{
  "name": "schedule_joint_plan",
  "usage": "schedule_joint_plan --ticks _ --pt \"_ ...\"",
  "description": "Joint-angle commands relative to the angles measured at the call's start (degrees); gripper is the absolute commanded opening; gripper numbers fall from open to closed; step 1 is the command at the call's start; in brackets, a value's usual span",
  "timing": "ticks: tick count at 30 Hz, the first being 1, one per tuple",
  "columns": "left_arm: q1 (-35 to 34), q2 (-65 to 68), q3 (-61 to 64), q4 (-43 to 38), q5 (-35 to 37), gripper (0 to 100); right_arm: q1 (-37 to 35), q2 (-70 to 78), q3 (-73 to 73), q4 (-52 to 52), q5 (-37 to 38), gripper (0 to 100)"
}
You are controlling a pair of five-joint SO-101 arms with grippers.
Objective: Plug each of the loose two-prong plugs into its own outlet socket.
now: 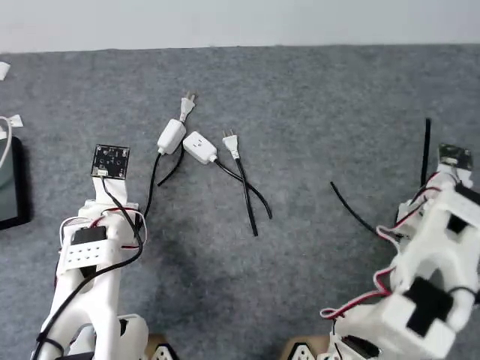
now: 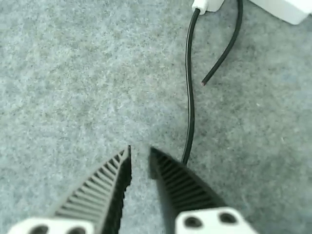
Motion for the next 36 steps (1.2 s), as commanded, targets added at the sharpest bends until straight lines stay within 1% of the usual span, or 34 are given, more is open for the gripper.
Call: schedule_joint_plan --ticks 1,4,6,10,13,16,18,20,24,25,27,30,32,36 --pt "0.3 -0.4 -1.8 -1.3 2.0 16 -3.8 2.1 -11.8 7.2 -3.5 18.4" --pt "0.2 -0.4 -1.9 -1.2 5.7 15 -4.6 2.2 -19.8 10.7 -11.3 9.9" --pt "0.1 -0.4 -2.0 -1.3 5.8 15 -5.8 2.2 -24.7 14.1 -14.2 6.3" --pt "0.1 -0.4 -2.1 -1.5 6.0 15 -12.2 2.2 -31.4 19.3 -16.9 5.0" --pt "0.0 -0.4 -2.1 -1.5 5.9 15 -17.0 2.2 -34.1 21.7 -17.4 5.0" --pt "0.0 -0.4 -2.1 -1.5 5.9 15 -24.1 2.2 -36.1 21.8 -17.5 4.2" --pt "0.0 -0.5 -2.2 -1.6 6.1 15 -30.1 2.7 -36.7 18.4 -17.4 0.6" --pt "-0.2 -0.5 -2.7 -1.6 6.1 15 -36.5 3.1 -36.0 12.4 -17.1 1.4" --pt "-3.8 -0.4 -4.6 -1.3 6.7 15 -47.4 8.8 -35.0 -2.5 -16.9 2.3" --pt "-4.2 -0.4 -4.9 -1.3 7.7 15 -49.7 11.3 -35.1 -5.4 -16.9 3.7" --pt "-4.7 -0.4 -5.1 -1.5 9.4 15 -53.4 16.4 -35.2 -10.4 -16.1 9.9" --pt "-5.1 -0.4 -5.8 -1.5 9.7 15 -57.3 23.8 -37.8 -16.0 -14.0 17.5" --pt "-5.5 -0.4 -5.8 -1.5 9.7 15 -58.0 28.2 -42.1 -18.2 -13.4 17.0" --pt "-5.5 -0.4 -5.8 -1.5 9.5 15 -59.1 35.7 -52.5 -18.5 -13.5 14.1"
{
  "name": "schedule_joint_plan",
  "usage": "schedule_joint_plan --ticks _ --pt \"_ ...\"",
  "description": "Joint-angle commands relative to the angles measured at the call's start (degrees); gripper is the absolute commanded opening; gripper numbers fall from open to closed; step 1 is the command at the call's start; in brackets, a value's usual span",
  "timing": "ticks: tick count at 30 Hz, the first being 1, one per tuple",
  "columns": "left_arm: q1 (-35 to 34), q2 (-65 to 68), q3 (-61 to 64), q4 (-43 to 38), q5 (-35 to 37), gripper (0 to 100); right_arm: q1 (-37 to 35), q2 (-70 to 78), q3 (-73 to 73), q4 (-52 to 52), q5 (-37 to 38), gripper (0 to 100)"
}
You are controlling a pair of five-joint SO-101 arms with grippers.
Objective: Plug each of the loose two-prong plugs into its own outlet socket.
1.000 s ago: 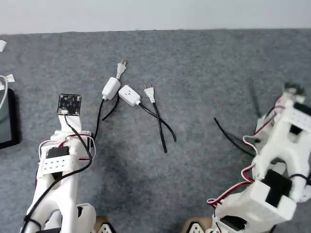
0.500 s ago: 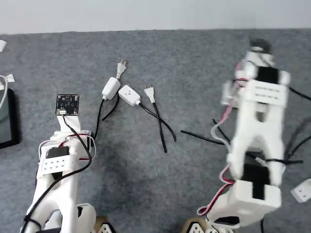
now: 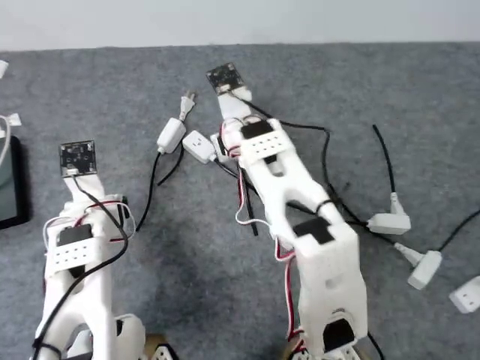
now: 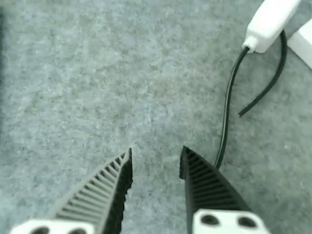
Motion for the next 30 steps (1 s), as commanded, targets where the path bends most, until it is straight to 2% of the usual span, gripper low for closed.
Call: schedule_joint_plan --ticks 1,5,9,14,19,26,30 --pt "-0.2 -0.4 -3.1 -1.5 0.6 15 -2.1 3.6 -11.1 -0.8 1.1 13.9" --pt "-0.2 -0.4 -3.1 -1.5 0.6 15 -4.7 7.8 -19.2 3.8 1.2 14.3" --pt "-0.2 -0.4 -3.1 -1.5 0.6 15 -5.8 13.2 -24.5 3.6 1.5 14.3" --pt "-0.3 -0.4 -3.0 -1.5 0.5 15 -8.4 21.0 -29.5 5.1 10.4 14.3" --pt "-0.3 -0.4 -2.9 -1.5 0.5 15 -10.8 25.3 -36.0 12.9 18.2 13.9" --pt "-0.3 -0.4 -2.9 -1.5 0.5 15 -10.2 26.9 -46.2 29.4 18.5 13.9" --pt "-0.3 -0.4 -2.9 -1.5 0.5 15 -9.9 26.9 -48.9 33.4 18.5 12.5"
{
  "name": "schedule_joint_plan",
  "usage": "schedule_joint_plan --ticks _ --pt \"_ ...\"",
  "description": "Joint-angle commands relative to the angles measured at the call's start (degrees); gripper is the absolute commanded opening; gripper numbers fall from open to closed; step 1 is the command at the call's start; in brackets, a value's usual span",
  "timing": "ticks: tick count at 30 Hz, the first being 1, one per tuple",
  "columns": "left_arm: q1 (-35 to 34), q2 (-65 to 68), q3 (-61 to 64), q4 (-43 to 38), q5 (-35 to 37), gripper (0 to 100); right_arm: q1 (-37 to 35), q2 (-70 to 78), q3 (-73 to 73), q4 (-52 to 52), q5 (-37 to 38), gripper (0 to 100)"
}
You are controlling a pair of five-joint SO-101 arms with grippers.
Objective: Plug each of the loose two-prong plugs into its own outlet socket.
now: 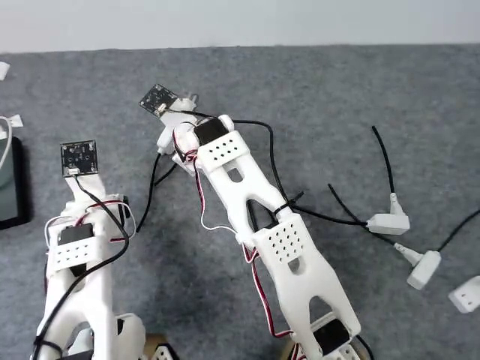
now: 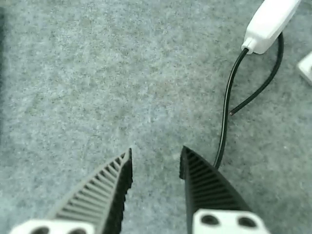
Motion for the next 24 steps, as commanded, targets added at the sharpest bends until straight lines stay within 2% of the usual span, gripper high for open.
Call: schedule_joint_plan --ticks 1,4,10,16,24 --pt "-0.3 -0.4 -2.9 -1.5 0.4 15 0.0 0.0 -3.2 3.9 0.8 10.5" --pt "-0.3 -0.4 -2.9 -1.5 0.4 15 -0.3 -0.5 -3.6 7.1 1.3 4.9" --pt "-0.3 -0.4 -2.9 -1.5 -0.8 15 -1.9 -0.1 -8.2 16.7 5.1 0.6" --pt "-0.3 -0.4 -2.9 -1.5 -2.6 15 -4.6 -0.1 -12.7 24.7 5.2 1.1" --pt "-1.3 -0.4 -2.9 -1.5 -2.5 15 -7.5 -1.1 -7.1 25.9 4.3 0.9"
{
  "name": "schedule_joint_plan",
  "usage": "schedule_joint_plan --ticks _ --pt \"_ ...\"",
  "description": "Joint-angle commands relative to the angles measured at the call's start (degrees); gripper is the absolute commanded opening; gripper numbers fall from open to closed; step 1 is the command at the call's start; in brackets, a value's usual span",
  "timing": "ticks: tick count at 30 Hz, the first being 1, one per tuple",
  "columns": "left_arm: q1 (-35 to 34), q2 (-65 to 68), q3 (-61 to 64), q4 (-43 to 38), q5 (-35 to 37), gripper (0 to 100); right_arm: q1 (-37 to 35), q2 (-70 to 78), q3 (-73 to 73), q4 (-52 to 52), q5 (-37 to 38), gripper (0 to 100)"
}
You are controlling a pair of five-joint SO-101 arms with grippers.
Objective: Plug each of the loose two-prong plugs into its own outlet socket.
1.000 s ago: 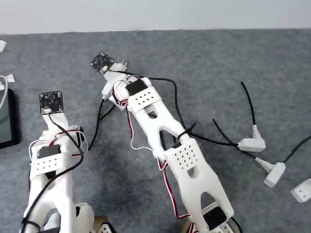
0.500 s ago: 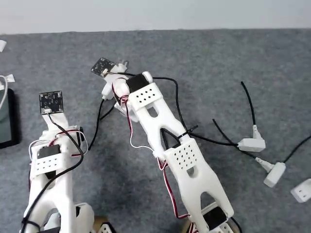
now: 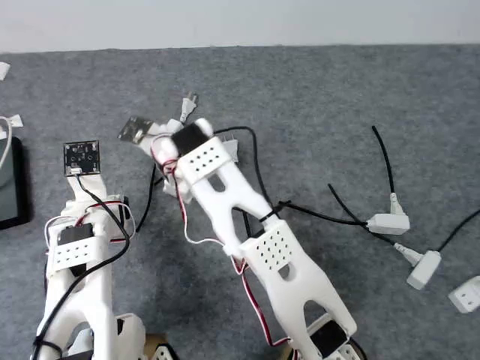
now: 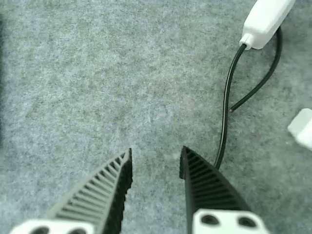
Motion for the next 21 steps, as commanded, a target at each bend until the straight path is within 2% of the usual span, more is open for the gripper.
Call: schedule_joint_plan --ticks 1,5,15,18,21 --pt "-1.5 -0.4 -3.0 -1.5 -0.3 15 -0.4 -2.3 -0.3 2.4 -0.5 0.9" --pt "-1.6 -0.4 -3.1 -1.5 -0.2 15 1.3 -7.9 -0.5 2.5 -3.5 0.9" --pt "-1.6 -0.4 -3.1 -1.6 -0.2 15 4.2 -24.6 15.1 1.9 -3.6 0.9" --pt "-1.6 -0.4 -3.1 -1.6 -0.2 15 7.7 -24.6 18.1 -1.6 -3.9 0.9" --pt "-1.6 -0.4 -3.1 -1.6 -0.2 15 10.6 -20.7 22.0 -9.8 -3.9 0.9"
